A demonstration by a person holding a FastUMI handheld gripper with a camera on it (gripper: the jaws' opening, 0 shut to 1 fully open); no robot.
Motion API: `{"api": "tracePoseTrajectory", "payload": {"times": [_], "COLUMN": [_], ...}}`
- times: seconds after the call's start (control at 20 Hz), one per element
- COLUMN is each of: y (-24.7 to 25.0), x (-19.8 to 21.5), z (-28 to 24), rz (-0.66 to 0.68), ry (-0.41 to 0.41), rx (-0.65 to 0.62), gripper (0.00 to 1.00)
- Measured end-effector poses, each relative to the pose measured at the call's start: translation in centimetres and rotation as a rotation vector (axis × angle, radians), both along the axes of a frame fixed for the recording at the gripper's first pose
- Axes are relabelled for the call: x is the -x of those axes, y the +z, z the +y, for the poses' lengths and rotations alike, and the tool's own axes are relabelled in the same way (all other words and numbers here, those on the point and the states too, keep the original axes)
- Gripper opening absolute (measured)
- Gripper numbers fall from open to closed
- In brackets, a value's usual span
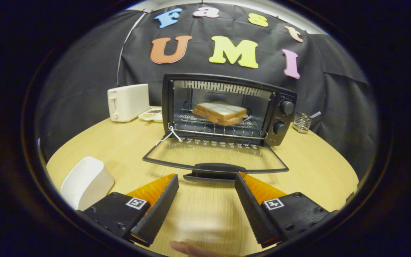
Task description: Open the toaster oven, put the food inside, and close the toaster oven door.
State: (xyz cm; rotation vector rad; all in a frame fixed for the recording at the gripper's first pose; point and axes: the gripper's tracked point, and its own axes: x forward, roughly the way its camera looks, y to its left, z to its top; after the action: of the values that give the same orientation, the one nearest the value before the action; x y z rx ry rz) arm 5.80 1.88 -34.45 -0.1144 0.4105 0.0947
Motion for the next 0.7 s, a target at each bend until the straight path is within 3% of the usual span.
{"api": "tracePoseTrajectory", "payload": {"times": [0.25,0.7], "y": [-1.3,-0.3], "x": [-1.2,-1.7], "z": [-0.9,-0.6], "rz": [0.087,0.028], "ry": [-0.054,-0.063], "rx": [-0.069,-0.094], "gripper": [1.0,1.0]}}
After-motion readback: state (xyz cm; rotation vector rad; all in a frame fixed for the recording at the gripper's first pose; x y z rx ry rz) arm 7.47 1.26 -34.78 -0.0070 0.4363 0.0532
